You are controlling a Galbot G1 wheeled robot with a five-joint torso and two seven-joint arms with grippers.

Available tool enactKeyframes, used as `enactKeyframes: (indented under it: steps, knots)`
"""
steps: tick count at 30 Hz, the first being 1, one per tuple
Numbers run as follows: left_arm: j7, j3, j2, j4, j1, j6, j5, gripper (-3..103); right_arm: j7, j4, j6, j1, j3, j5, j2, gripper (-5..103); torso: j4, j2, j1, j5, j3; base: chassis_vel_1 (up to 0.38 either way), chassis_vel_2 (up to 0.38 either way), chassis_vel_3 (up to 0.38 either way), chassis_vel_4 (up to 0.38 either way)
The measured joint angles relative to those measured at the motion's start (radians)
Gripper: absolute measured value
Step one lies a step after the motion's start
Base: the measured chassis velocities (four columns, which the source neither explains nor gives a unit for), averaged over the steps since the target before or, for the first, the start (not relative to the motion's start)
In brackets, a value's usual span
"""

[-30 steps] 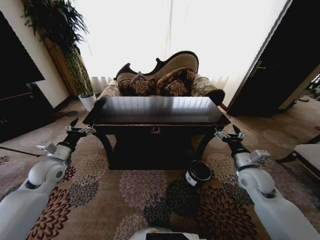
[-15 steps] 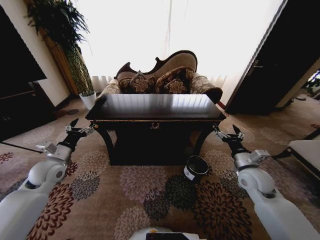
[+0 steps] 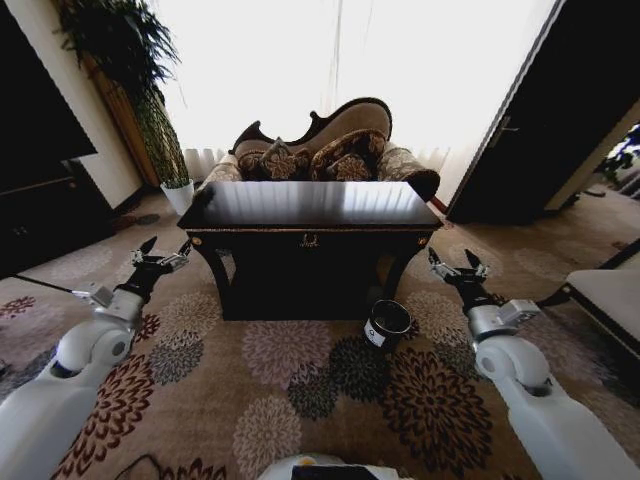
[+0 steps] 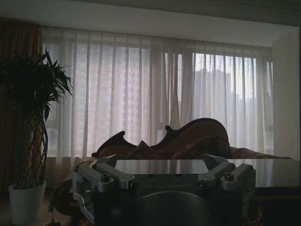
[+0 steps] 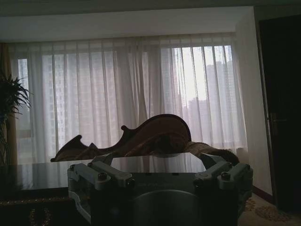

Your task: Move to the front of the table and place the trash on the table into the trash bin.

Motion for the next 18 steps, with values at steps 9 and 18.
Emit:
enactKeyframes:
  steps: [9, 18]
  knots:
    - [0.0, 0.0, 0.0, 0.0, 0.0, 0.0, 0.0, 100, 0.0, 0.0, 0.0, 0.0, 0.0, 0.0, 0.0, 100, 0.0001, 0.0, 0.0, -0.0002, 0.0, 0.115, -0.11, -0.111, 0.122]
    - [0.0, 0.0, 0.0, 0.0, 0.0, 0.0, 0.0, 100, 0.0, 0.0, 0.0, 0.0, 0.0, 0.0, 0.0, 100, 0.0001, 0.0, 0.0, -0.0001, 0.0, 0.145, -0.15, -0.143, 0.154]
